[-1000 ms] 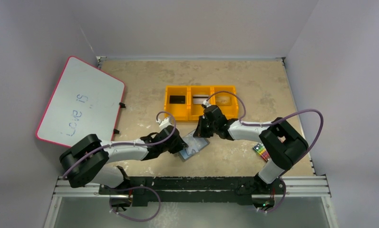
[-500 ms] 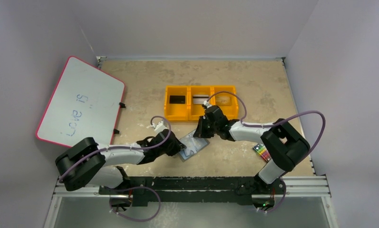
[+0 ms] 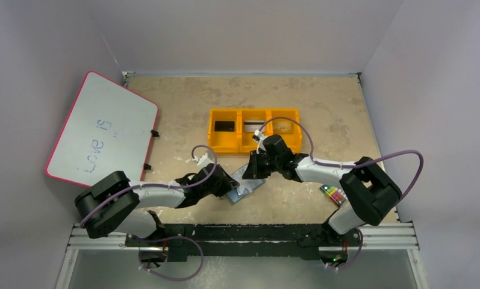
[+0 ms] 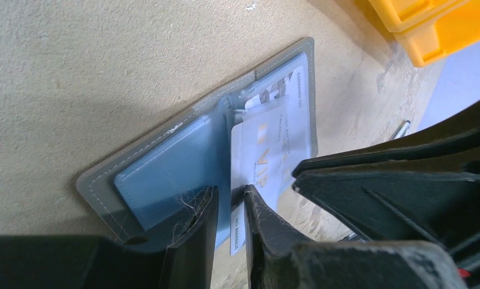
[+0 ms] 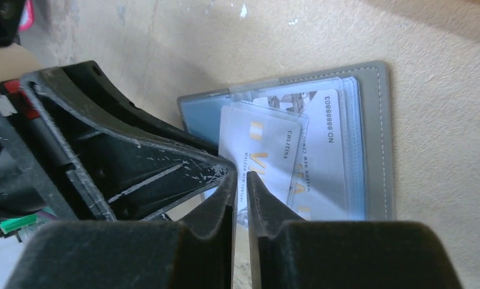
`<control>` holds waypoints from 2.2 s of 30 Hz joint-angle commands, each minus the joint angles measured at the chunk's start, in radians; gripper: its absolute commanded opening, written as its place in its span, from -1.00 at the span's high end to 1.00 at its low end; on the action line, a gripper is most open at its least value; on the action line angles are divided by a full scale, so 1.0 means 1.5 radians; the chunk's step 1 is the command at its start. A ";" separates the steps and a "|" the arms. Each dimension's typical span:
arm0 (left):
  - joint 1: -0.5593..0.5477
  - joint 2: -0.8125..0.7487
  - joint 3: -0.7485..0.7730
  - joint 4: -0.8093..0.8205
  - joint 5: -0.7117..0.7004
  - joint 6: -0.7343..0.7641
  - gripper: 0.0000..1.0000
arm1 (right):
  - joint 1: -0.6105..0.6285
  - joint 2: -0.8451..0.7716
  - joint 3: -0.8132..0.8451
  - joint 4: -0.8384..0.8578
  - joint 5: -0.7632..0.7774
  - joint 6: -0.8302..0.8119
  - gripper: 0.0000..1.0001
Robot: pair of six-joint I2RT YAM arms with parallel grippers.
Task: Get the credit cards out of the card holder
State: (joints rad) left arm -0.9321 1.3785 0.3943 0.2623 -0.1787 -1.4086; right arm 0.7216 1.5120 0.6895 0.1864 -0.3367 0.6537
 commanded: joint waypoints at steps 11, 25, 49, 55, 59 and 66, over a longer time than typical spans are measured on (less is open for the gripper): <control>-0.003 0.003 -0.032 0.018 -0.005 -0.023 1.00 | 0.005 0.073 0.004 -0.030 0.050 0.000 0.86; -0.003 0.045 -0.050 0.140 0.040 -0.037 0.77 | 0.005 0.076 -0.018 -0.013 0.055 0.025 0.86; -0.005 0.060 -0.065 0.092 -0.016 -0.068 0.72 | 0.004 -0.052 -0.005 -0.099 0.128 0.036 0.41; -0.005 0.060 -0.059 0.088 -0.011 -0.060 0.73 | 0.004 0.022 0.001 -0.070 0.104 0.014 0.45; -0.006 0.060 -0.057 0.091 -0.007 -0.058 0.73 | 0.005 0.048 -0.009 -0.044 0.082 0.019 0.54; -0.006 0.061 -0.067 0.136 -0.001 -0.067 0.71 | 0.005 0.037 -0.040 -0.010 0.049 0.032 0.86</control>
State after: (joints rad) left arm -0.9344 1.4548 0.3099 0.5014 -0.1696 -1.5261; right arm 0.7181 1.5547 0.6655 0.1703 -0.2298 0.6998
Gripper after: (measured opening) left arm 0.141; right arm 0.111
